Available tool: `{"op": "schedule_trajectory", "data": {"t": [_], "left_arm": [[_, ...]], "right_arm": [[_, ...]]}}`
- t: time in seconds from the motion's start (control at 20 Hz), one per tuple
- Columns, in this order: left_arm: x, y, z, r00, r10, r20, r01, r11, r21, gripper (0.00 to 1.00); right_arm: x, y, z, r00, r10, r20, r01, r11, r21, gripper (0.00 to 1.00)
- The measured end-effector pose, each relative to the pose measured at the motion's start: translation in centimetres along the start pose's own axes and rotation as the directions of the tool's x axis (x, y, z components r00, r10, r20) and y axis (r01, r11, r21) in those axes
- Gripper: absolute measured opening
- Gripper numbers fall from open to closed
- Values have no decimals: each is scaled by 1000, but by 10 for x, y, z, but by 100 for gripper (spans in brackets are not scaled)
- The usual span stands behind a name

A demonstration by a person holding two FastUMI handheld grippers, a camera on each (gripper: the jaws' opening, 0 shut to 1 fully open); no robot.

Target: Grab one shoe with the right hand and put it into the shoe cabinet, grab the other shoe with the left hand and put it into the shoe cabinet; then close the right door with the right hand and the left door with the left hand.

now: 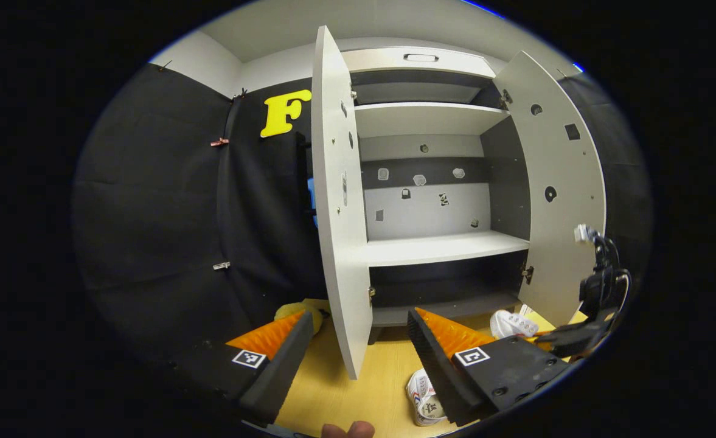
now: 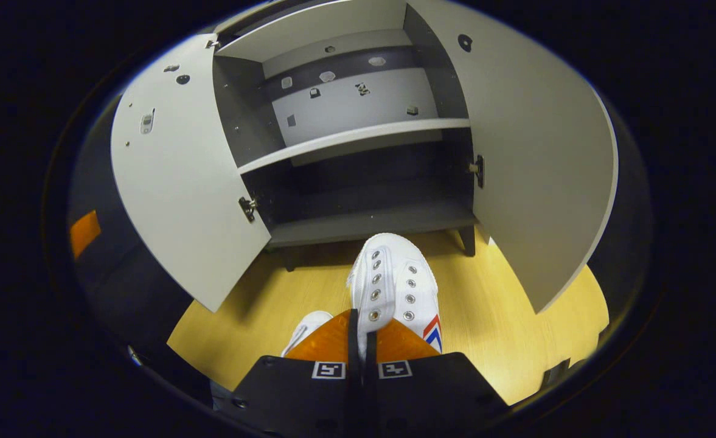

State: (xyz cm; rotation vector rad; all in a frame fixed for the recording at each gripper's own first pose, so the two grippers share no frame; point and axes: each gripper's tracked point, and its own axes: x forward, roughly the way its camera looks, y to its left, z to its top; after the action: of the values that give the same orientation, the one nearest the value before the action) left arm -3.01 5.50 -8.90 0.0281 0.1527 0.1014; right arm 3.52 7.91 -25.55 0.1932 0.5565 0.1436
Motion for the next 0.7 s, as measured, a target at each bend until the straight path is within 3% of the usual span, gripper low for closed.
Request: {"op": "schedule_trajectory", "data": {"t": [0.35,0.7], "left_arm": [[10,-30,14,997,-66,37,67,997,-28,96],[18,-39,11,995,-91,36,92,995,-44,96]], "right_arm": [[-10,28,137,990,-19,142,23,999,-29,5],[33,37,244,980,-43,195,61,994,-88,5]]}}
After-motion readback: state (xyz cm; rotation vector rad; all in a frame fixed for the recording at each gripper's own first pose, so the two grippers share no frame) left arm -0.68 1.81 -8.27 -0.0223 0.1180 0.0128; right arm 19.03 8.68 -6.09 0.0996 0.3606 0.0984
